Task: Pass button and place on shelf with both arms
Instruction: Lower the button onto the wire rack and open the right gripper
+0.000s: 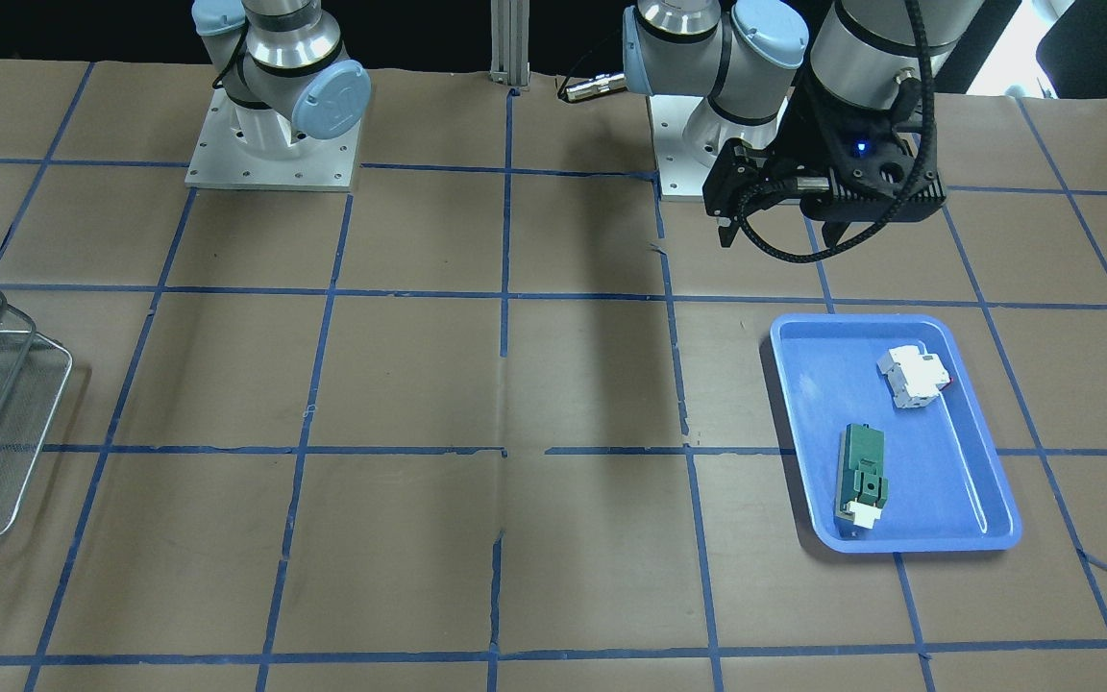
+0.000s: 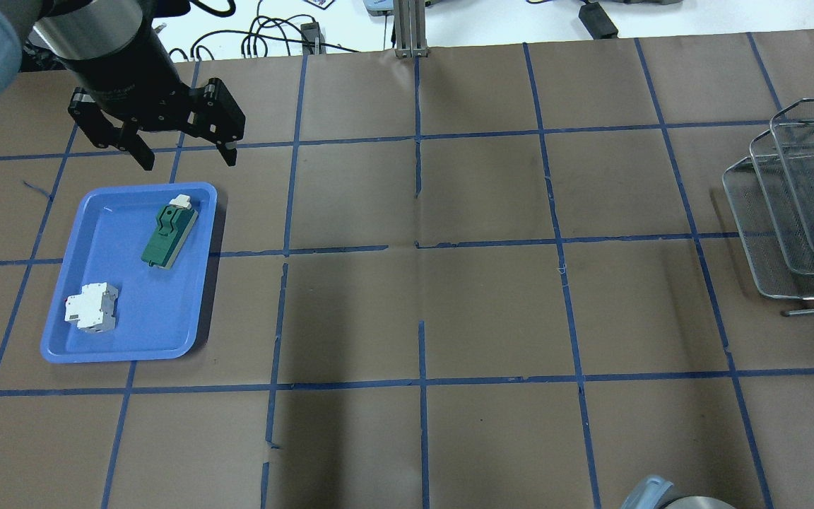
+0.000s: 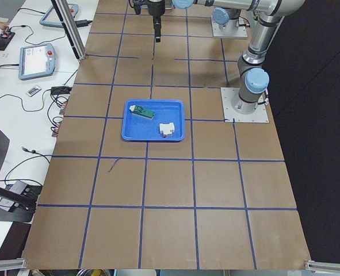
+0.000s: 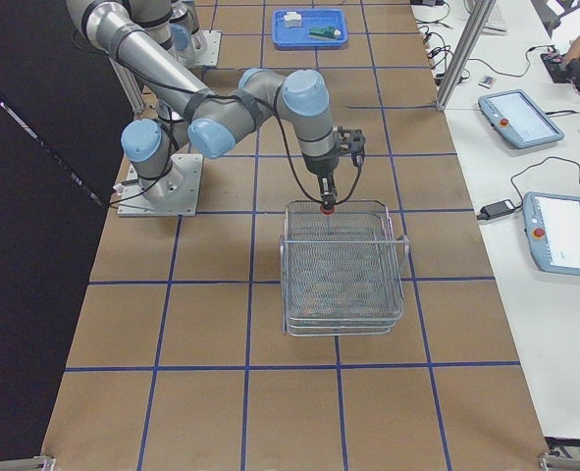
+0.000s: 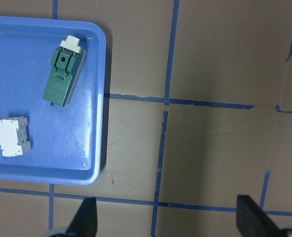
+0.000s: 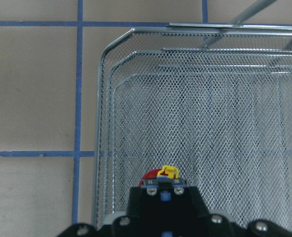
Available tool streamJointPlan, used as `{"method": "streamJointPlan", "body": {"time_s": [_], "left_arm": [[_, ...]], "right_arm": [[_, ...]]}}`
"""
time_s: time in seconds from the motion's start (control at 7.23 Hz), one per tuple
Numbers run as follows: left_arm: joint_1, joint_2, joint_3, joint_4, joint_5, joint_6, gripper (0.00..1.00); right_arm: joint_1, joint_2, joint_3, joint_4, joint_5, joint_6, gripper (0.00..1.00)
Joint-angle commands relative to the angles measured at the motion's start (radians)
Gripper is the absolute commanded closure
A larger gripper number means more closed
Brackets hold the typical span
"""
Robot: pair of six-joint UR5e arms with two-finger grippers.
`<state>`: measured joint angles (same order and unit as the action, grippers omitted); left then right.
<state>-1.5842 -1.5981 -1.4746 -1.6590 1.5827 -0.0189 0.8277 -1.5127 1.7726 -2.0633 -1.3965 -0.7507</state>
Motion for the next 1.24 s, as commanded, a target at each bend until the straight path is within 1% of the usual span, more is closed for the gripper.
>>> {"method": "streamJointPlan", "body": {"time_s": [0.0, 0.14, 0.28, 0.41, 0.55, 0.69, 0.83, 0.97, 1.11], "left_arm": [[0.019, 0.006, -0.007, 0.015, -0.001, 0.026, 0.0], [0.044, 0.004, -0.003, 0.015, -0.027, 0.016, 0.0], [0.058, 0.006, -0.007, 0.013, -0.049, 0.014, 0.0], [0.056, 0.006, -0.007, 0.012, -0.04, 0.017, 0.0], [0.056, 0.007, -0.007, 0.012, -0.038, 0.017, 0.0], [0.056, 0.007, -0.003, 0.012, -0.035, 0.017, 0.0], [0.055, 0.007, -0.001, 0.012, -0.033, 0.017, 0.0], [0.056, 0.007, -0.001, 0.013, -0.035, 0.017, 0.0], [0.056, 0.006, -0.001, 0.013, -0.035, 0.017, 0.0]], "right_arm": [[-0.022, 0.026, 0.019, -0.066, 0.027, -0.042, 1.0], [-0.022, 0.029, 0.019, -0.066, 0.033, -0.039, 0.99], [-0.022, 0.031, 0.019, -0.064, 0.069, -0.039, 0.79], [-0.022, 0.031, 0.018, -0.064, 0.092, -0.045, 0.54], [-0.022, 0.031, 0.015, -0.063, 0.09, -0.047, 0.25], [-0.022, 0.031, 0.007, -0.054, 0.087, -0.049, 0.14], [-0.022, 0.022, 0.007, -0.049, 0.087, -0.049, 0.09], [-0.013, 0.008, 0.001, -0.041, 0.085, -0.044, 0.0], [0.005, -0.038, -0.019, 0.047, 0.085, -0.041, 0.0]]}}
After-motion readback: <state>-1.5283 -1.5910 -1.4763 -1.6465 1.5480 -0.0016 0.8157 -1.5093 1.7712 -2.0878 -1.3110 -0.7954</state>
